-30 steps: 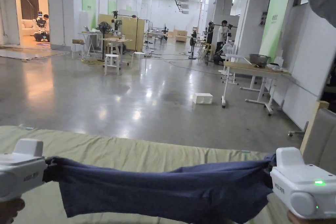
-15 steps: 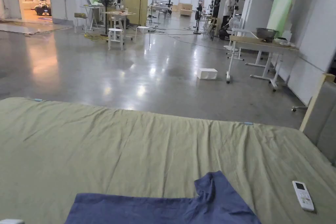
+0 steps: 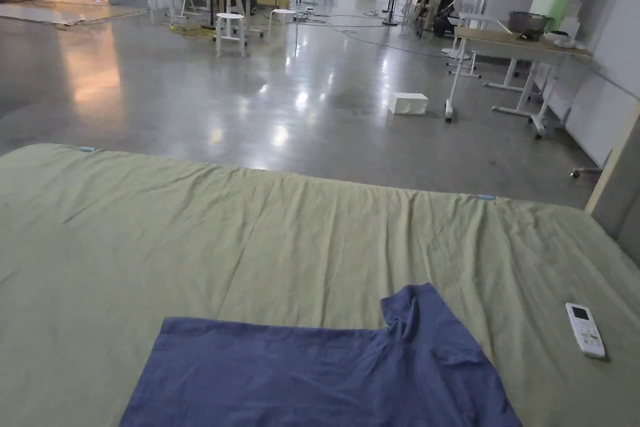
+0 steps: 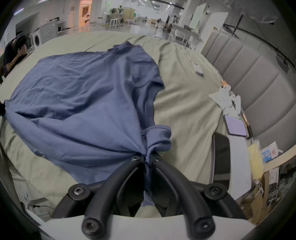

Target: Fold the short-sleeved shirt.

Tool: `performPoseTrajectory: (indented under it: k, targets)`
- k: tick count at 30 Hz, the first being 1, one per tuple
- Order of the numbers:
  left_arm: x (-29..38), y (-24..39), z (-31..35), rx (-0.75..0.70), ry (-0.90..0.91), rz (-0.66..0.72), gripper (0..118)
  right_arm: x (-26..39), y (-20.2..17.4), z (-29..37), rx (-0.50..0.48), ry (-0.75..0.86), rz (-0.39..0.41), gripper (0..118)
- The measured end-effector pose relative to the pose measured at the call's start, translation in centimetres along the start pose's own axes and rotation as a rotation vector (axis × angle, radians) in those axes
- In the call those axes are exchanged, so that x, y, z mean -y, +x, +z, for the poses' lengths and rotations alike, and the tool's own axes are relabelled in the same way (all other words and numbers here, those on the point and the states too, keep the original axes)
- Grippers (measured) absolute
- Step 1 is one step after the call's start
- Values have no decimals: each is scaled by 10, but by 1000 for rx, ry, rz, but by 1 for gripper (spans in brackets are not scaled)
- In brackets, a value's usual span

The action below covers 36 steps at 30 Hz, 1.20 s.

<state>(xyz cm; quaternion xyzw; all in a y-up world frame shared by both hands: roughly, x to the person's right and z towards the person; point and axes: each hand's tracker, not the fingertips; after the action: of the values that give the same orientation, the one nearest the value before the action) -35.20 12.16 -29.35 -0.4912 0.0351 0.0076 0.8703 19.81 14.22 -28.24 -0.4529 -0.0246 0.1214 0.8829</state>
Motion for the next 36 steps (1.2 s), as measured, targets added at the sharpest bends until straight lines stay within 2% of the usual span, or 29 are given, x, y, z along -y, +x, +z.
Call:
performPoseTrajectory:
  k: [1,2,3,4,5,6,7,9,16,19,20,22,23,24,25,26,28,30,36]
  targets:
    - [0,1,-2,-2,3,-1,7,-1,-1,-1,4,0,-7,20]
    - [-1,2,-2,-12,11,-7,10,-2,-2,0,9,1,-11,44]
    - [-2,2,-1,-19,23,-15,17,-4,-3,1,12,7,-13,61]
    - [-1,2,-2,-32,37,-28,28,-7,-5,4,13,24,-18,71]
    - [-3,3,0,-49,53,-43,45,-11,-6,8,17,33,-19,74]
    - [-6,4,4,-65,84,-55,57,-17,-8,16,24,64,-18,76]
    - [-9,5,9,-67,121,-61,64,-24,-10,22,21,113,-17,78]
    - [-17,14,26,-44,208,-49,64,-36,-13,33,26,201,-23,84]
    - [-59,47,80,14,532,10,64,-86,-38,66,18,533,-94,84]
    - [-74,65,98,5,646,18,62,-103,-54,85,25,653,-120,82]
    - [-78,72,104,4,691,20,56,-108,-58,94,39,725,-126,78]
    - [-85,81,114,-5,751,29,35,-117,-66,103,41,797,-119,56]
    - [-88,85,117,-14,783,35,18,-123,-70,108,62,831,-105,38]
    - [-90,87,119,-22,796,43,16,-126,-72,111,65,854,-109,26]
    - [-93,89,121,-22,804,49,15,-128,-74,111,53,873,-125,19]
    - [-95,91,123,-19,815,53,5,-133,-77,111,50,869,-126,15]
    - [-98,93,123,-29,827,53,3,-139,-79,112,36,879,-141,1]
    - [-100,92,124,-25,820,45,0,-142,-79,110,24,907,-165,0]
    - [-107,83,115,-28,795,54,0,-155,-83,104,18,911,-148,0]
